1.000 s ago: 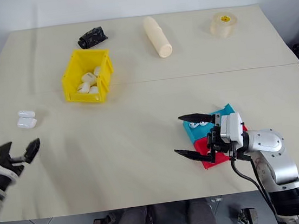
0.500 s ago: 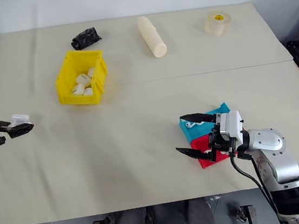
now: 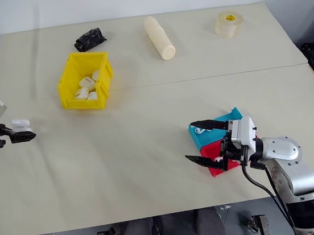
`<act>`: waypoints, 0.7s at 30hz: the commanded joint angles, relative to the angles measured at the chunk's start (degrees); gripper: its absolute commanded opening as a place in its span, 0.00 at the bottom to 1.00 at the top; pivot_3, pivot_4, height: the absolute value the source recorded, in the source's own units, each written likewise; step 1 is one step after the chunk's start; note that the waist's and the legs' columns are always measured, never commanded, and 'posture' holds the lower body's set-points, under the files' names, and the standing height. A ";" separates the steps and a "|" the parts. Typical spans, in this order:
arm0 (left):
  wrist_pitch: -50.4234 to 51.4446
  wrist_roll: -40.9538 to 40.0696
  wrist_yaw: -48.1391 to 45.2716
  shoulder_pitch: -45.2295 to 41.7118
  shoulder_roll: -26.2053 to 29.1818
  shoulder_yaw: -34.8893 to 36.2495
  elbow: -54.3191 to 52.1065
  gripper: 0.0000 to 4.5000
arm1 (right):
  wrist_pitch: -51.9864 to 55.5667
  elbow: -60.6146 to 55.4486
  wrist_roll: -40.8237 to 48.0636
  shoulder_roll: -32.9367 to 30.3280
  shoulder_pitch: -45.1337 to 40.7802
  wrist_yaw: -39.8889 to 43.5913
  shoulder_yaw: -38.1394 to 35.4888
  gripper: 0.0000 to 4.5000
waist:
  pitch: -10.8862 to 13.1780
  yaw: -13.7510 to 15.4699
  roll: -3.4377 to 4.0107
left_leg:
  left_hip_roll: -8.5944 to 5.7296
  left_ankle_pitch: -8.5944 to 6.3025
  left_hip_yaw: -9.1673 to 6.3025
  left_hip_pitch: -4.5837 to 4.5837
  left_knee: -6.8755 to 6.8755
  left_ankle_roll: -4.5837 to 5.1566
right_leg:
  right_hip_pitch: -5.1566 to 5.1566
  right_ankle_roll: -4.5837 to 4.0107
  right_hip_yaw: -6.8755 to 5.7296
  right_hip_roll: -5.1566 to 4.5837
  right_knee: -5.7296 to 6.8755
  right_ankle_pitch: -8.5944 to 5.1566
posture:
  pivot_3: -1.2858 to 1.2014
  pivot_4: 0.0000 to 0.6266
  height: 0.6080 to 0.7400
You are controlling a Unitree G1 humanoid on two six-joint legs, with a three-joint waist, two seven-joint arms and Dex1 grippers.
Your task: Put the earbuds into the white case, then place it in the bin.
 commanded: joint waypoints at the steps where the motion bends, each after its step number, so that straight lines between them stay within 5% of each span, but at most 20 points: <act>1: -0.99 1.35 1.51 -1.73 -0.49 1.07 2.27 0.98 | -0.34 -2.29 0.30 -0.99 0.33 -0.29 -1.44 1.00 | 0.00 0.05 -0.01 | 0.00 0.00 -0.01 0.00 0.01 0.00 | 0.00 0.00 0.00 0.00 0.01 0.00 | 0.52 0.24 1.00; 7: 0.39 2.70 0.96 -2.25 -1.33 1.05 3.76 0.98 | -0.40 -2.96 0.27 -1.36 1.09 -0.92 -1.83 1.00 | -0.01 0.17 -0.01 | -0.01 0.00 -0.03 0.02 0.06 0.00 | 0.01 0.00 0.00 -0.05 0.10 0.00 | 0.52 0.24 1.00; 14: 3.02 2.78 0.78 -2.22 -1.53 1.84 4.38 0.62 | -0.60 -3.59 0.15 -1.38 2.04 -1.81 -1.83 1.00 | -0.01 0.04 -0.01 | 0.00 0.00 0.00 0.08 0.06 0.00 | 0.01 0.00 0.00 -0.05 0.15 0.00 | 0.52 0.24 1.00; 21: 1.61 -1.93 -4.25 0.08 -0.70 7.16 0.78 0.62 | -0.80 -3.51 -0.07 -1.62 3.06 -1.94 -1.76 1.00 | -0.01 0.07 -0.01 | 0.00 0.00 0.02 0.07 0.06 0.01 | 0.00 0.00 0.00 -0.07 0.16 0.00 | 0.52 0.24 1.00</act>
